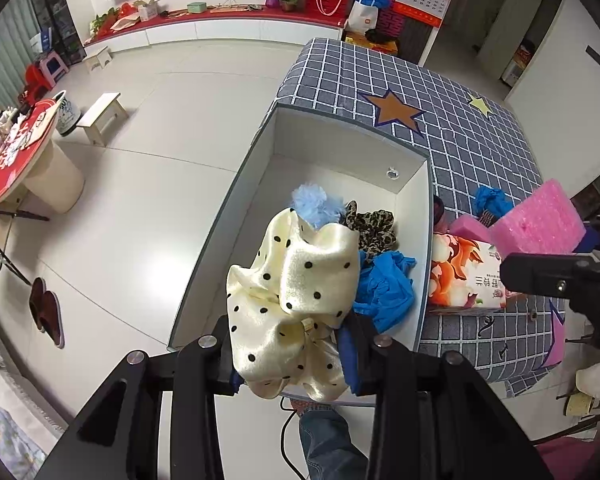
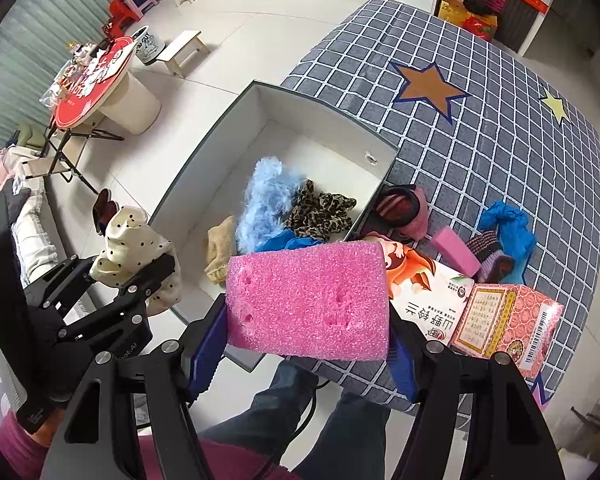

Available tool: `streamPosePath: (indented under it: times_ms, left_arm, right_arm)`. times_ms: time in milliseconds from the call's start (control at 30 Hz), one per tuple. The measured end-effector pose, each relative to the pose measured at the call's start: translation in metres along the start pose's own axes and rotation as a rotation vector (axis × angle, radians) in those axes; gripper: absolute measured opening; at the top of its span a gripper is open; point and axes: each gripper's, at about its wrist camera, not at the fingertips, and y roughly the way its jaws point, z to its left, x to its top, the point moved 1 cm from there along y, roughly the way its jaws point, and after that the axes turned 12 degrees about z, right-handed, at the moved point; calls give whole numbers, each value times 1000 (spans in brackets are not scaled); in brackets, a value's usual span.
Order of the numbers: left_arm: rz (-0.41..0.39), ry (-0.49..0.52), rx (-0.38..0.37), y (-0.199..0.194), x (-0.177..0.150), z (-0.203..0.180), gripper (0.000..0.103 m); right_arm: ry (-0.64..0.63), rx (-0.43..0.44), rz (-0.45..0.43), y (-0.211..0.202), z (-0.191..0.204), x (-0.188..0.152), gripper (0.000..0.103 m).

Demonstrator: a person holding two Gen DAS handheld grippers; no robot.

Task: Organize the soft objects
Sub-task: 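Lower both tools into the box and open them to release the items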

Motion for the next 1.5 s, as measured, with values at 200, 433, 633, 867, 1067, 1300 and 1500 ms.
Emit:
streamPosePath:
  times_ms: [200, 433, 633, 867, 1067, 1300, 1500]
  left_arm:
    - [6, -3, 0, 2, 1, 0, 40]
    - [16, 1, 2, 6, 2, 0, 40]
    - [25, 1, 6, 7, 4, 1, 40]
    - [35, -1, 5, 11, 6, 3, 40]
    - [51, -3, 5, 16, 6, 4, 40]
    - [62, -6, 6, 20, 10, 5, 40]
    - [73, -7, 8, 24, 13, 5, 40]
  right_arm:
    - [0, 0, 1, 0, 0, 0, 71]
    - [4, 3, 7, 3, 0, 3, 71]
    - [11, 5, 10, 4, -2, 5, 71]
    - [10, 8, 19, 6, -3, 7, 71]
    - [7, 9, 27, 9, -3, 12, 71]
    - [4, 11, 35, 12, -2, 18, 71]
    - [-1, 13, 42, 15, 0, 25, 71]
